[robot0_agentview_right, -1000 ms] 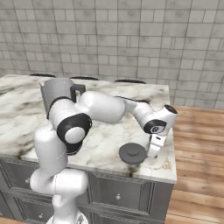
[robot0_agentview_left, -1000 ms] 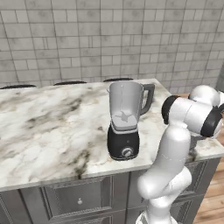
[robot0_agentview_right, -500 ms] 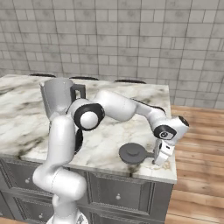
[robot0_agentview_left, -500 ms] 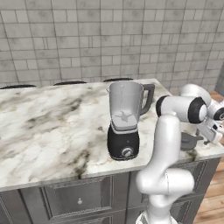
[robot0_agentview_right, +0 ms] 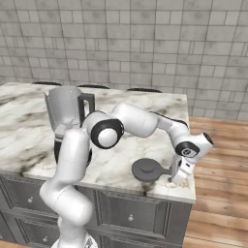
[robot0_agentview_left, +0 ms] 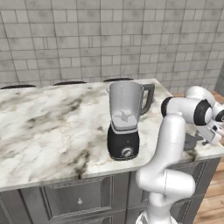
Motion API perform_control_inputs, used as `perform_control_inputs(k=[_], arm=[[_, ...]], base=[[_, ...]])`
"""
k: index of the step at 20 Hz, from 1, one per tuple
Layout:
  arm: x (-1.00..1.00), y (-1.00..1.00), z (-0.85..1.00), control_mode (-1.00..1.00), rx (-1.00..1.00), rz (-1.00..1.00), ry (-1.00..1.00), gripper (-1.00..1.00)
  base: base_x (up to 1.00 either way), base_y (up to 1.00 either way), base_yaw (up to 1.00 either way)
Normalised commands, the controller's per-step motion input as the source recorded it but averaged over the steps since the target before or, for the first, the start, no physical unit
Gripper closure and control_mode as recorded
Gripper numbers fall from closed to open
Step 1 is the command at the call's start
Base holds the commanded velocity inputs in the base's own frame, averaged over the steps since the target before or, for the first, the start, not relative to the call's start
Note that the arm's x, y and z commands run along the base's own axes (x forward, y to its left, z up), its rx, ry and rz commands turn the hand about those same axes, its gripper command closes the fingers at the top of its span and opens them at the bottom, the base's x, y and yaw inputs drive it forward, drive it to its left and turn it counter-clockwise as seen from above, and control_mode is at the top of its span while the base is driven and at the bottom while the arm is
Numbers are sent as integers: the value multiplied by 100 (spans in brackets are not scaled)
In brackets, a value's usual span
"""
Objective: Close the lid blender by securely placing the lid on top.
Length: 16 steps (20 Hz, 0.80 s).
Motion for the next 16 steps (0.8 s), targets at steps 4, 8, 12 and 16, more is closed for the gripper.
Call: perform_control_inputs(k=[4, 8, 12, 16], arm=[[0, 59, -18, -100, 0, -9, 0, -100], [-17, 41, -4, -100, 0, -10, 0, -100], [-6, 34, -11, -100, 0, -11, 0, 100], [-3, 27, -23, -100, 0, -10, -2, 100]], base=[[0, 0, 0], [0, 0, 0], [0, 0, 0], [0, 0, 0]])
